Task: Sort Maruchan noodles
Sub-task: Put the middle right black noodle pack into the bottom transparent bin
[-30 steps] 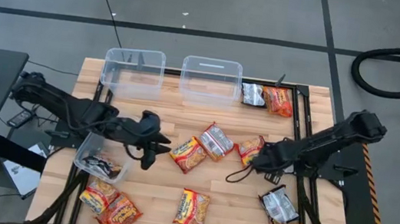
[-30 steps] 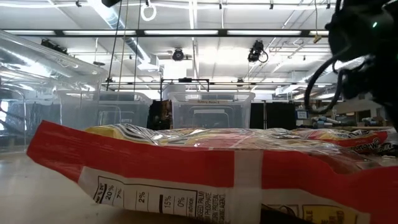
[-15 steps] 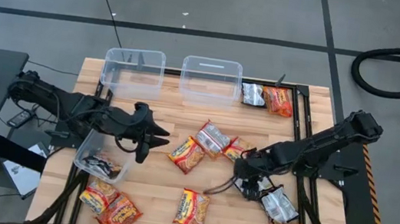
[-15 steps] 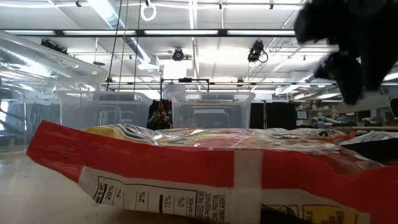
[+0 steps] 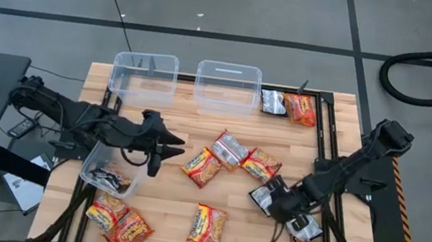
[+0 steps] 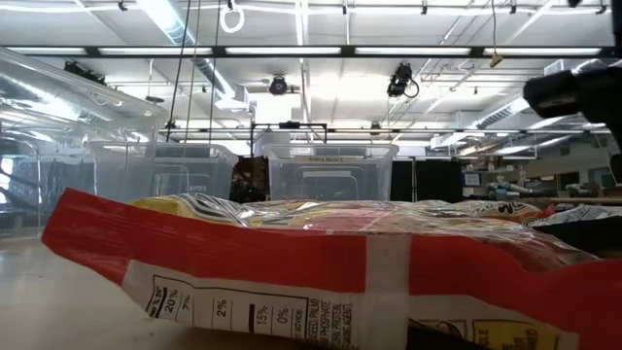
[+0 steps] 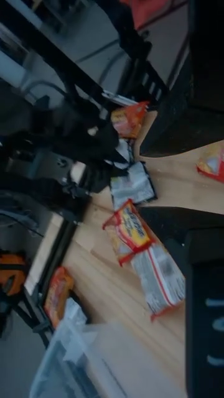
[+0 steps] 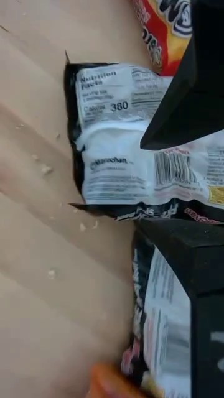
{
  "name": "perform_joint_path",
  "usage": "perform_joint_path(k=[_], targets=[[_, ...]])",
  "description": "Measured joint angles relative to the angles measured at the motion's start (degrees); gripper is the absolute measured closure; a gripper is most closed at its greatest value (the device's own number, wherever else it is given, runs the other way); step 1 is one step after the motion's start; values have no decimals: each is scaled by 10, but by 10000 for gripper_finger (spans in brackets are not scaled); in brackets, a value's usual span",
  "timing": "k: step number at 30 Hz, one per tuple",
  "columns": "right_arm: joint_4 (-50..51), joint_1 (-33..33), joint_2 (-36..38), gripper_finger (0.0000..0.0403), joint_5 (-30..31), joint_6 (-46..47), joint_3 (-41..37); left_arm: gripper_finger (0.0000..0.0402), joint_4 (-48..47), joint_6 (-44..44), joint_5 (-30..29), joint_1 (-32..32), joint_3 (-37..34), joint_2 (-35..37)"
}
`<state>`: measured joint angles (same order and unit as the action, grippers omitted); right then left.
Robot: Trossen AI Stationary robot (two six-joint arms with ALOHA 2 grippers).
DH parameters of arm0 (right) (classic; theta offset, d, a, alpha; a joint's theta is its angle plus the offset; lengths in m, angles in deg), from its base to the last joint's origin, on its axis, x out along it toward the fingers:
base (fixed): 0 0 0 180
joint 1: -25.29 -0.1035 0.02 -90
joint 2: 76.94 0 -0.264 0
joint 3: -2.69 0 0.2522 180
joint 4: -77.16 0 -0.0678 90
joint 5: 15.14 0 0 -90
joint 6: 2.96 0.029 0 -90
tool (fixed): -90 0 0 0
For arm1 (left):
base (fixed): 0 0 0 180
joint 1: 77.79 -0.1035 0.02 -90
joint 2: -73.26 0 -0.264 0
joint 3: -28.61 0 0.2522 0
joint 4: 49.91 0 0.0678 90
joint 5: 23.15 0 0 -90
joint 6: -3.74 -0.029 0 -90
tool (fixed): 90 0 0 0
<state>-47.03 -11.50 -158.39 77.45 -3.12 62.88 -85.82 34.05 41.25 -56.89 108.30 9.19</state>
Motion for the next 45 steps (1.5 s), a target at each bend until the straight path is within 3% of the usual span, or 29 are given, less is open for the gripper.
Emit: perform_joint_path(k=[10, 14, 18, 21, 28, 35, 41, 45], targets=[[-88, -15, 0, 226, 27, 49, -88, 257, 110, -58, -36, 20, -1, -25], [-144, -15, 2, 269, 34, 51, -107, 257, 169, -98, -40, 14, 0, -35], [-148, -3, 1, 344, 34, 77, -99, 257, 204, -119, -54, 14, 0, -35], [-143, 17, 4, 385, 14, 95, -71, 257, 225, -148, -71, 14, 5, -36], [-117, 95, 39, 385, -33, 79, 55, 257, 213, -248, -94, 7, 69, -53], [8, 187, 68, 385, -54, 57, 163, 254, 185, -309, -136, 7, 103, -72], [102, 241, 105, 382, -37, -24, 225, 214, 162, -290, -144, -6, 102, -70], [68, 268, 137, 383, -64, -24, 275, 178, 165, -294, -139, -10, 103, -63]])
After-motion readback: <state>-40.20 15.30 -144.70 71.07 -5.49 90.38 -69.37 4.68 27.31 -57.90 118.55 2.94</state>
